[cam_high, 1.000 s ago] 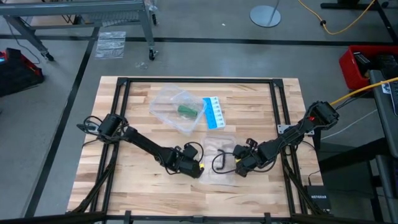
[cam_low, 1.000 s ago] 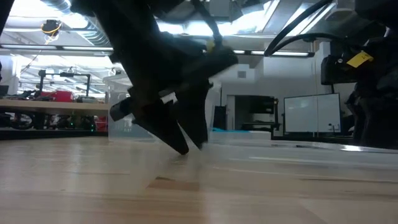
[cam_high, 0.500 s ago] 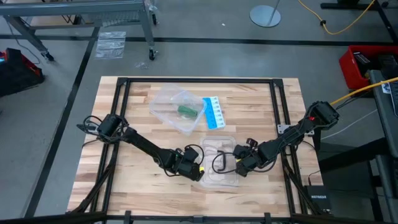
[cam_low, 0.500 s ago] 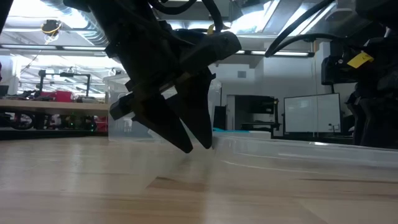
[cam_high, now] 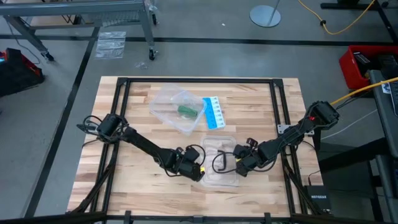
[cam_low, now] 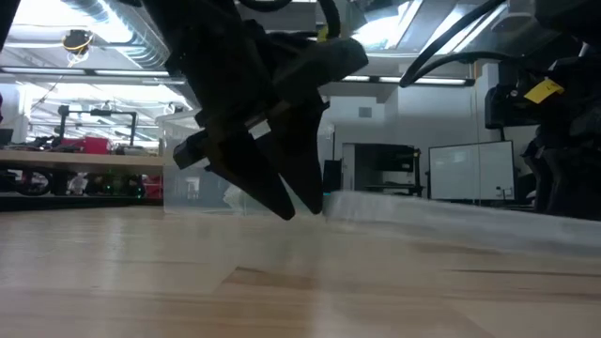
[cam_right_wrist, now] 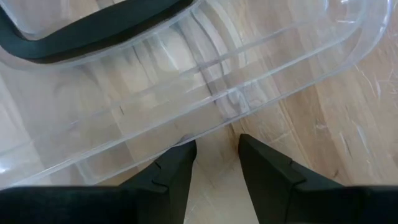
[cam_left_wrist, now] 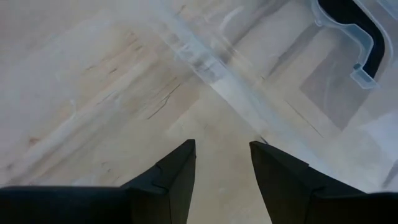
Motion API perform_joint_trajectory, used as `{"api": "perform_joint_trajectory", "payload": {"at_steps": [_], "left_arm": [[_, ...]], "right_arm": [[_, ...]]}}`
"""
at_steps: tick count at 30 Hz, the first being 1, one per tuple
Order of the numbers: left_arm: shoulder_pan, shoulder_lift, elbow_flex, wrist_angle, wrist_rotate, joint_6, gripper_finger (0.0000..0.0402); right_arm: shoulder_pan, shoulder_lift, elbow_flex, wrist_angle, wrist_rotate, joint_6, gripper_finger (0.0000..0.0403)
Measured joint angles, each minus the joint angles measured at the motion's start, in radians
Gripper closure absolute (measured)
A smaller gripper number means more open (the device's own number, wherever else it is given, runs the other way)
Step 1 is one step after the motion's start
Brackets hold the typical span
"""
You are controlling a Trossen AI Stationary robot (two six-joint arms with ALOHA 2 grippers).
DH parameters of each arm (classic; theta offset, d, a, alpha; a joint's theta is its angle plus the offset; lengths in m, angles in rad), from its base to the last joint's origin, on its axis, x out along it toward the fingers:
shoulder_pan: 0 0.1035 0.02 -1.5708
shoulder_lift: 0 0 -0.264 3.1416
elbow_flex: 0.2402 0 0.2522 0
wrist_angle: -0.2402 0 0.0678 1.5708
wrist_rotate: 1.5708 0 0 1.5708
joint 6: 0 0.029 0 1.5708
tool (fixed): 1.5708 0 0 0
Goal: Roll bandage
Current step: Close the transparent bin
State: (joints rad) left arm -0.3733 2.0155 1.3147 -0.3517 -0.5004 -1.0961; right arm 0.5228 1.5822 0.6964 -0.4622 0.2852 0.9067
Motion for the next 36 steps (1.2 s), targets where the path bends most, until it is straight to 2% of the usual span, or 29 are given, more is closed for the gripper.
{"api": "perform_joint_trajectory", "payload": {"at_steps": [17,19,21,23,25,31,36], "left_arm": [[0.0,-0.004,0.071,-0.003,0.0,0.093,0.0247],[0.0,-0.005,0.075,0.054,-0.004,0.107,0.0247],[0.009,-0.002,0.094,0.193,-0.051,0.109,0.0247],[0.023,-0.006,0.083,0.211,-0.096,0.131,0.0247],[0.036,-0.004,0.086,0.301,-0.085,0.195,0.0247],[0.057,-0.002,0.097,0.288,-0.016,0.237,0.0247],[0.053,-0.002,0.097,0.284,-0.006,0.255,0.0247]], "right_arm": [[0.0,-0.001,0.0,-0.014,-0.006,0.0,0.026],[0.0,-0.001,0.0,-0.016,-0.006,0.0,0.026],[0.0,0.001,0.003,0.024,-0.001,0.004,0.026],[0.0,0.001,0.002,0.045,0.005,-0.01,0.026],[0.009,0.001,-0.003,0.073,0.006,-0.026,0.026],[0.012,0.003,-0.001,0.109,0.003,-0.047,0.026],[0.013,0.003,0.0,0.103,0.007,-0.048,0.026]]}}
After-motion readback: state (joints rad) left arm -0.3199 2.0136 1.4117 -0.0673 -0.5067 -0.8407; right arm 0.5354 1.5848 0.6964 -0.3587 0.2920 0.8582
